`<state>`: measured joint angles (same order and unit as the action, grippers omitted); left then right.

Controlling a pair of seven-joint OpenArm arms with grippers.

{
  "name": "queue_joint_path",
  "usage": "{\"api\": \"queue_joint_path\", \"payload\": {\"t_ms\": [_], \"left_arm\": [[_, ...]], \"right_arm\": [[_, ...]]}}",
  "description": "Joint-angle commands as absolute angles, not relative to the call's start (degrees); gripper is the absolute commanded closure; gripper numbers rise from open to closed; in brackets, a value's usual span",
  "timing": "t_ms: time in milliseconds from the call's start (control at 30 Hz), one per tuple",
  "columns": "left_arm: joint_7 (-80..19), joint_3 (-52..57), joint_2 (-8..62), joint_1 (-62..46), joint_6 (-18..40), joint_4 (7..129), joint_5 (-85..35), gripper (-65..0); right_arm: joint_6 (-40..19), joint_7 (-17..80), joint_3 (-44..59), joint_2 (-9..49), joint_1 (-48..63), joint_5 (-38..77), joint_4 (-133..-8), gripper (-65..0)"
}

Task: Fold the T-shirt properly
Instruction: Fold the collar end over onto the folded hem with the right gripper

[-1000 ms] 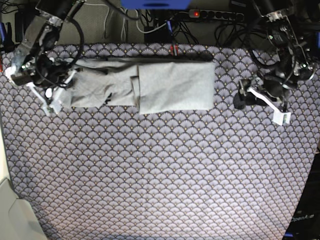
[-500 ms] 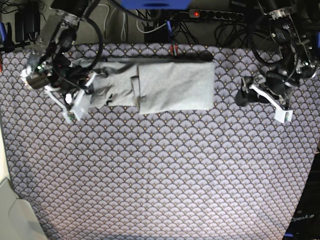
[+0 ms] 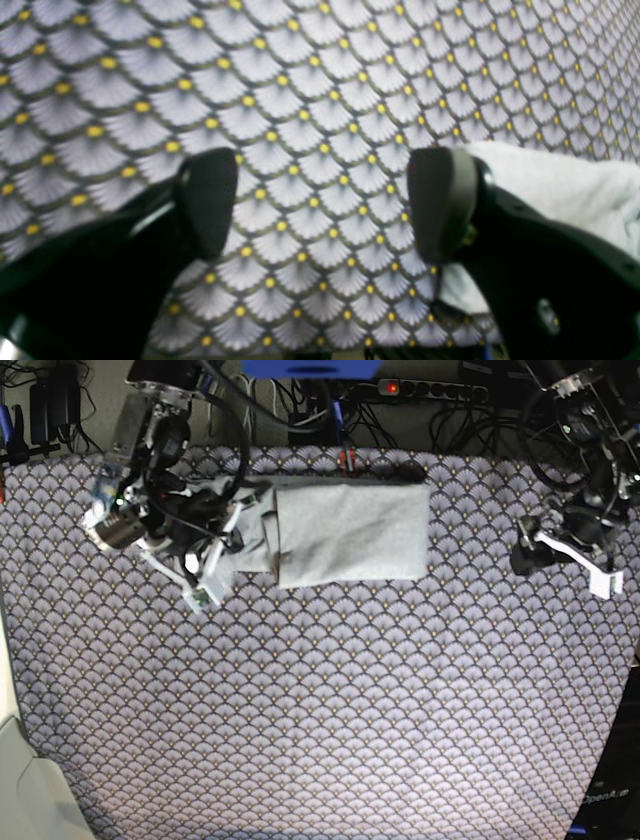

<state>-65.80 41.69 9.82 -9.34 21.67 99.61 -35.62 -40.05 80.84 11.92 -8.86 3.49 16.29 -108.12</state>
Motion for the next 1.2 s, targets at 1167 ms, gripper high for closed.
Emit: {"api": "queue_joint_path", "payload": {"t_ms": [1167], "left_arm": [[-65.1, 42.8, 11.7, -9.0, 21.9, 97.2, -36.4, -52.2]], "right_arm": [[-40.0, 75.0, -10.2, -9.0, -5.9, 17.4, -97.4, 0.0]]}}
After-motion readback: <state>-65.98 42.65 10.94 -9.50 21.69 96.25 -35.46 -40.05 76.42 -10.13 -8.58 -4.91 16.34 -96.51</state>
